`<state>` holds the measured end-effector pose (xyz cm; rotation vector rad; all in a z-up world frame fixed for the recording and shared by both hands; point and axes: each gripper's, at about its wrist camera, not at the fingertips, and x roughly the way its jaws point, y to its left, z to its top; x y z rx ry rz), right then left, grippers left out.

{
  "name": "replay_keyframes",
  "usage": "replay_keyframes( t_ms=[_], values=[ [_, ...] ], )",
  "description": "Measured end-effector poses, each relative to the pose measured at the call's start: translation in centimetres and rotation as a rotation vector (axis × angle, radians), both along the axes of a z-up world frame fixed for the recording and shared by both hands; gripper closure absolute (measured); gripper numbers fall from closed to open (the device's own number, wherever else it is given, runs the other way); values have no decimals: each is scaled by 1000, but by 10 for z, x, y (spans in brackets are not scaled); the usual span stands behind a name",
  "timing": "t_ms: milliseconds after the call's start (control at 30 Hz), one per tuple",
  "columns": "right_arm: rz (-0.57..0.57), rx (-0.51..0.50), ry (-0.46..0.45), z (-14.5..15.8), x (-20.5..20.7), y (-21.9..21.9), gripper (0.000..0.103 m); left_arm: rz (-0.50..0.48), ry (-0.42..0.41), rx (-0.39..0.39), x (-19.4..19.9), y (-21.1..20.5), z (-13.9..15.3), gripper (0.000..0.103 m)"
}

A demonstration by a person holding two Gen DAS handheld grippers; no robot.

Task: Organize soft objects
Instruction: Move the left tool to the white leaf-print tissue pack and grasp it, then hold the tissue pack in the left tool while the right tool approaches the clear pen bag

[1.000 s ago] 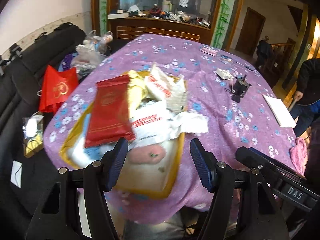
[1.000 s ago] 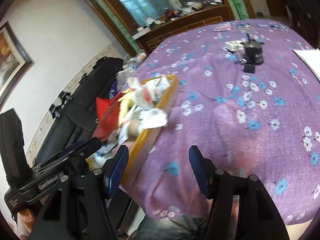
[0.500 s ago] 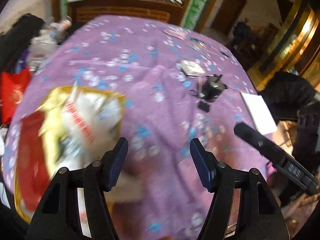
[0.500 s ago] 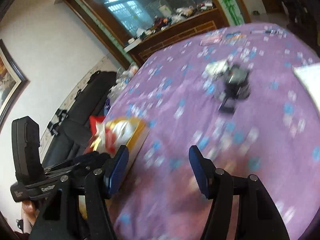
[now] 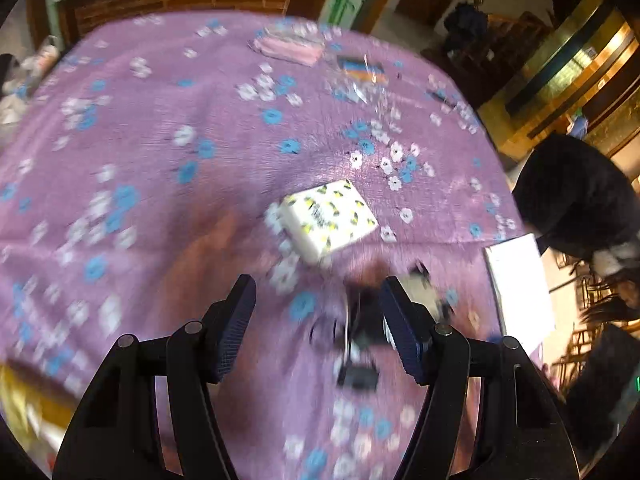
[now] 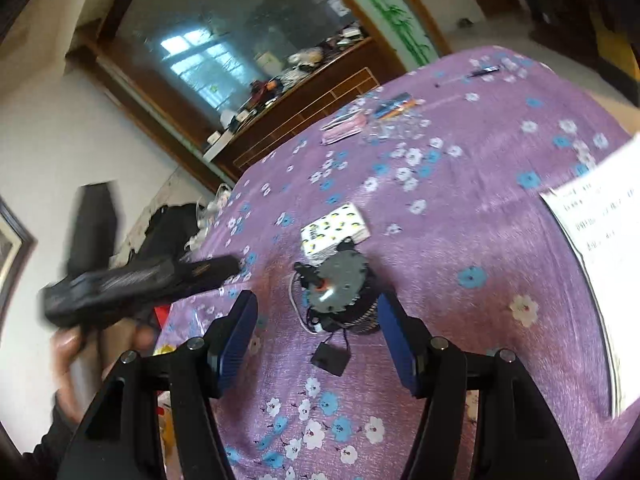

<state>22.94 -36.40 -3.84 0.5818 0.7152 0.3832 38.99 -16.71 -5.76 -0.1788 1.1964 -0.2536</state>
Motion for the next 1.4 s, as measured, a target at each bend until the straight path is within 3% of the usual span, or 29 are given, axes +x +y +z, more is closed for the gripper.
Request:
replay_keyframes(
  t_ms=[167,300,367,567,667,867,1033,1100,1300,1400],
  values=[
    [-10,0,17,-4,7,-9,40,34,118,5,45,-16,-38,38],
    [5,35,40,-10,11,-9,40,14,129,23,52,-30,-51,38],
    [14,26,43,-10,12,-7,40,44,134,-6,58,-28,-56,40],
    [15,11,51,-12,15,-4,40,83,96,-63,63,-26,-50,72],
    [20,16,51,-13,15,-4,40,97,82,-80,60,-19,-41,78],
    [24,5,43,-13,14,-2,40,125,61,-147,35,6,-9,80],
    [18,13,27,-12,13,-4,40,148,-7,-184,-4,31,30,80],
    [17,14,26,-12,13,-4,40,145,-48,-166,-26,36,42,80],
    [40,-17,7,-8,10,3,40,147,-93,-127,-92,36,52,80],
    [42,-51,-13,-5,7,9,40,139,-93,-158,-122,38,51,80]
  ],
)
